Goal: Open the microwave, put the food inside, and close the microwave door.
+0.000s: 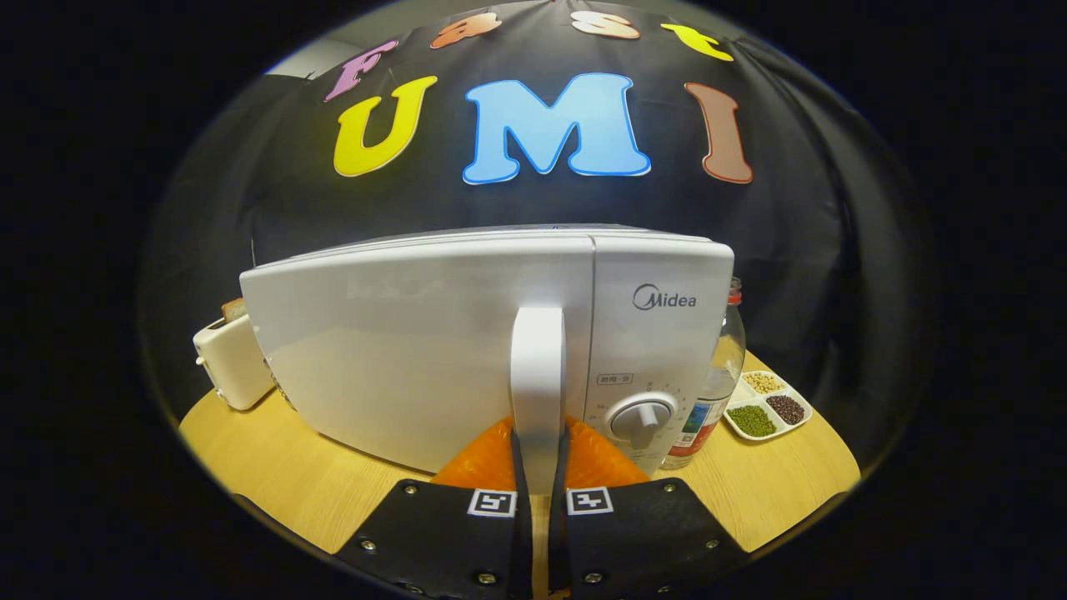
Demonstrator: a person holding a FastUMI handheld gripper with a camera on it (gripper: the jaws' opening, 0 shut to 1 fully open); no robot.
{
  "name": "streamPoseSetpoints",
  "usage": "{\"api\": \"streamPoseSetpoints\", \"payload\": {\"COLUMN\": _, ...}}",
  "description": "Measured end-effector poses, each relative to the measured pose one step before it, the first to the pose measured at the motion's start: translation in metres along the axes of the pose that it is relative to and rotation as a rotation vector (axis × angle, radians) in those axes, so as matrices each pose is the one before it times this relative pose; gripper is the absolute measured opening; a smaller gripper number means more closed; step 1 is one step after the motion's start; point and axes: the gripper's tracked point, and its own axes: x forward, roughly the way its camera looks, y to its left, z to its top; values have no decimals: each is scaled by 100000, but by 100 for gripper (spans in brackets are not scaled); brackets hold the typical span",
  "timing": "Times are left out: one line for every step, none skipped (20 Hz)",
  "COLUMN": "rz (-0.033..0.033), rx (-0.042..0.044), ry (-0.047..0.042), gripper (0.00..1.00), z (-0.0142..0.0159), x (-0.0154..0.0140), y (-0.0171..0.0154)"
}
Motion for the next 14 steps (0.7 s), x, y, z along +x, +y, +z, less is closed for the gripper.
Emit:
{"api": "streamPoseSetpoints", "payload": {"rz": -263, "rx": -398, "ry": 27, "gripper": 8, "z": 25, "x": 26, "y": 4}}
{"api": "streamPoseSetpoints", "payload": {"rz": -482, "rx": 496, "ry": 299, "gripper": 8, "z": 25, "x": -20, "y": -137}}
{"api": "streamPoseSetpoints", "payload": {"rz": -537, "rx": 464, "ry": 216, "gripper": 8, "z": 30, "x": -39, "y": 7}}
{"api": "streamPoseSetpoints", "payload": {"rz": -620, "rx": -250, "ry": 370, "gripper": 8, "z": -44, "x": -12, "y": 53}}
{"api": "streamPoseSetpoints", "payload": {"rz": -682, "rx": -594, "ry": 186, "gripper": 8, "z": 30, "x": -27, "y": 41}}
{"api": "streamPoseSetpoints", "payload": {"rz": -755, "rx": -865, "ry": 323, "gripper": 8, "z": -104, "x": -298, "y": 36}}
{"api": "streamPoseSetpoints", "payload": {"rz": -541, "rx": -1320, "ry": -374, "gripper": 8, "z": -348, "x": -955, "y": 261}}
{"api": "streamPoseSetpoints", "payload": {"rz": 428, "rx": -2560, "ry": -1496, "gripper": 8, "z": -511, "x": -991, "y": 311}}
{"api": "streamPoseSetpoints", "payload": {"rz": 420, "rx": -1454, "ry": -1065, "gripper": 8, "z": -176, "x": -1074, "y": 312}}
{"api": "streamPoseSetpoints", "payload": {"rz": 1067, "rx": -521, "ry": 851, "gripper": 8, "z": -420, "x": -748, "y": 329}}
{"api": "streamPoseSetpoints", "payload": {"rz": 886, "rx": 1204, "ry": 1559, "gripper": 8, "z": -198, "x": -492, "y": 141}}
{"api": "streamPoseSetpoints", "payload": {"rz": 777, "rx": 1474, "ry": 1191, "gripper": 8, "z": -123, "x": -509, "y": 144}}
{"api": "streamPoseSetpoints", "payload": {"rz": 629, "rx": 665, "ry": 1685, "gripper": 8, "z": -204, "x": -548, "y": 286}}
{"api": "streamPoseSetpoints", "payload": {"rz": 276, "rx": 255, "ry": 772, "gripper": 8, "z": -249, "x": -578, "y": 383}}
